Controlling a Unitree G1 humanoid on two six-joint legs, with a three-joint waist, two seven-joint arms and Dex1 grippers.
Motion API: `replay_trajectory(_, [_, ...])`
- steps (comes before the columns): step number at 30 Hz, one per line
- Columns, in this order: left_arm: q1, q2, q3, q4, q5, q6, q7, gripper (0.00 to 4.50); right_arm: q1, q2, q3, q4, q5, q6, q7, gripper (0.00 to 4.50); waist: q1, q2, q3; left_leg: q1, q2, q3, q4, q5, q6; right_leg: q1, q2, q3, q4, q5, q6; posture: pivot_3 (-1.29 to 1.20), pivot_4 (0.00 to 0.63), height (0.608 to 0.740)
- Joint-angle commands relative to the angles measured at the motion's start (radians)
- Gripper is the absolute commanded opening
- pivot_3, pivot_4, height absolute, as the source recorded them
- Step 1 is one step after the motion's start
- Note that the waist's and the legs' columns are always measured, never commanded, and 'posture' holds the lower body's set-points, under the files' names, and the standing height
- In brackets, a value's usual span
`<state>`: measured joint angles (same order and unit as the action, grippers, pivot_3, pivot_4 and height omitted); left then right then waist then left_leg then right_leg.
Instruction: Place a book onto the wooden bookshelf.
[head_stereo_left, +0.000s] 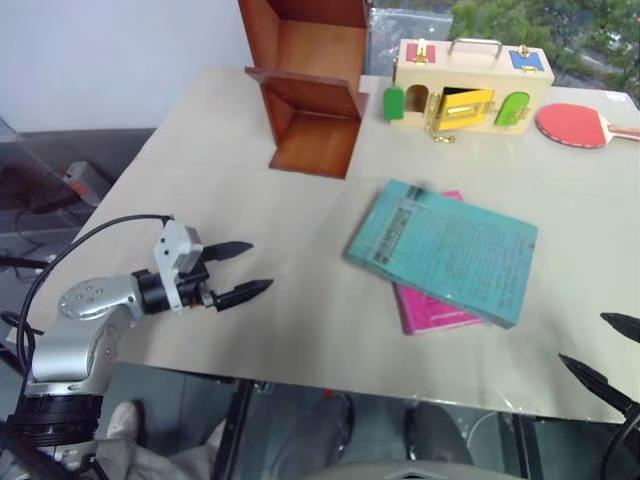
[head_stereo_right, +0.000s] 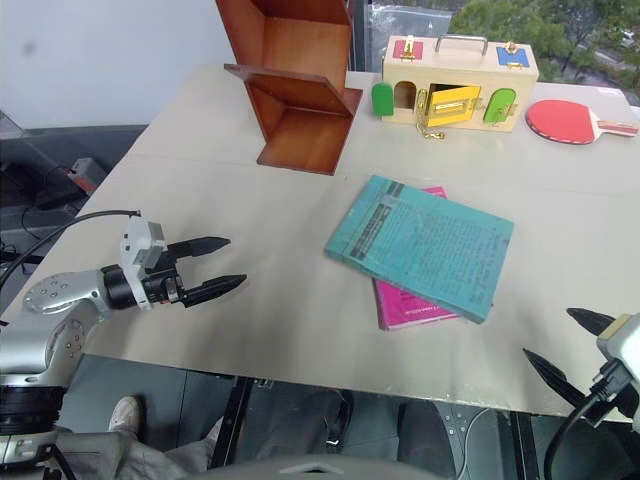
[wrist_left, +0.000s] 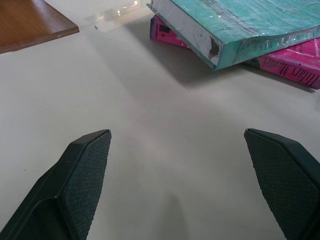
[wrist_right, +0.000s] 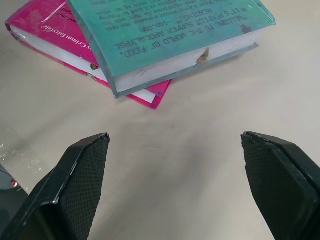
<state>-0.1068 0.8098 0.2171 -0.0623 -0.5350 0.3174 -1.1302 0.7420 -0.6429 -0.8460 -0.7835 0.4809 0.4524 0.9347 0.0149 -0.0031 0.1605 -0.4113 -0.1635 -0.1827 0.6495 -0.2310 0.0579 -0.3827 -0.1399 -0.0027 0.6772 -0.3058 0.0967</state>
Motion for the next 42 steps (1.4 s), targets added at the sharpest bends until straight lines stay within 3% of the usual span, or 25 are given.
replay_trajectory(1, [-0.017, 0.008, 0.012, -0.023, -0.015, -0.001, -0.010, 4.49, 0.000, -0.018, -0.026, 0.019, -0.015, -0.044, 0.014, 4.31, 0.000, 0.000, 0.000, 0.000, 0.000, 0.000, 0.000, 0.000, 0.000, 0.000, 0.000, 0.000, 0.000, 0.000, 0.000, 0.00, 0.150, 0.740])
replay_trajectory(4, [-0.041, 0.005, 0.002, -0.060, -0.037, 0.016, -0.025, 4.49, -0.052, -0.039, 0.025, 0.054, -0.032, -0.044, -0.014, 4.31, 0.000, -0.001, 0.000, 0.000, 0.000, 0.000, 0.000, 0.000, 0.000, 0.000, 0.000, 0.000, 0.000, 0.000, 0.000, 0.00, 0.150, 0.740])
replay_trajectory(7, [-0.058, 0.000, -0.008, -0.075, -0.041, 0.021, -0.034, 4.50, -0.091, -0.056, 0.072, 0.059, -0.042, -0.032, -0.031, 3.15, 0.000, -0.001, 0.000, 0.000, 0.000, 0.000, 0.000, 0.000, 0.000, 0.000, 0.000, 0.000, 0.000, 0.000, 0.000, 0.00, 0.150, 0.740])
replay_trajectory(10, [-0.078, -0.010, -0.030, -0.100, -0.045, 0.025, -0.046, 4.50, -0.170, -0.066, 0.183, 0.050, -0.079, -0.013, -0.092, 1.56, -0.002, 0.000, 0.000, 0.000, 0.000, 0.000, 0.000, 0.000, 0.000, 0.000, 0.000, 0.000, 0.001, 0.000, 0.000, 0.00, 0.150, 0.740])
replay_trajectory(14, [-0.092, -0.013, -0.063, -0.134, -0.048, 0.032, -0.070, 4.50, -0.253, -0.068, 0.307, 0.042, -0.119, 0.012, -0.155, 0.06, -0.001, -0.001, 0.000, 0.000, 0.000, 0.000, 0.001, 0.000, 0.000, 0.000, 0.000, 0.000, 0.001, 0.000, 0.000, 0.00, 0.150, 0.740])
replay_trajectory(19, [-0.098, -0.022, -0.088, -0.159, -0.042, 0.027, -0.079, 4.50, -0.264, -0.092, 0.398, 0.055, -0.182, 0.004, -0.162, 0.06, -0.001, -0.001, 0.000, -0.001, 0.000, 0.000, 0.001, 0.000, 0.000, 0.000, 0.000, 0.000, 0.001, 0.000, 0.000, 0.00, 0.150, 0.740])
replay_trajectory(32, [-0.068, -0.040, -0.121, -0.192, -0.036, 0.070, -0.046, 4.50, -0.347, -0.022, 0.610, -0.082, -0.123, 0.058, -0.234, 0.06, -0.002, -0.001, 0.000, 0.000, 0.000, 0.000, 0.002, 0.000, 0.000, 0.000, 0.000, 0.000, 0.001, 0.000, 0.000, 0.00, 0.150, 0.740])
replay_trajectory(36, [-0.065, -0.050, -0.128, -0.221, -0.089, 0.205, 0.012, 4.50, -0.383, -0.023, 0.659, -0.092, -0.119, 0.081, -0.250, 0.06, -0.002, -0.001, 0.000, 0.000, 0.000, 0.000, 0.002, 0.000, 0.000, 0.000, 0.000, 0.000, 0.001, 0.000, 0.000, 0.00, 0.150, 0.740])
replay_trajectory(40, [-0.089, -0.120, -0.115, -0.253, -0.255, 0.484, 0.182, 4.50, -0.334, -0.023, 0.589, -0.115, -0.052, 0.121, -0.243, 0.06, 0.002, -0.001, 0.000, 0.000, -0.001, -0.001, 0.002, 0.000, 0.000, 0.000, 0.001, -0.001, 0.001, 0.000, 0.000, 0.00, 0.150, 0.740])
replay_trajectory(42, [-0.094, -0.153, -0.100, -0.256, -0.309, 0.537, 0.221, 4.50, -0.302, -0.042, 0.559, -0.130, -0.032, 0.137, -0.226, 0.61, -0.001, -0.003, -0.001, -0.001, -0.001, -0.001, 0.003, 0.000, 0.000, 0.000, 0.001, -0.001, 0.002, 0.000, 0.000, 0.00, 0.150, 0.740])
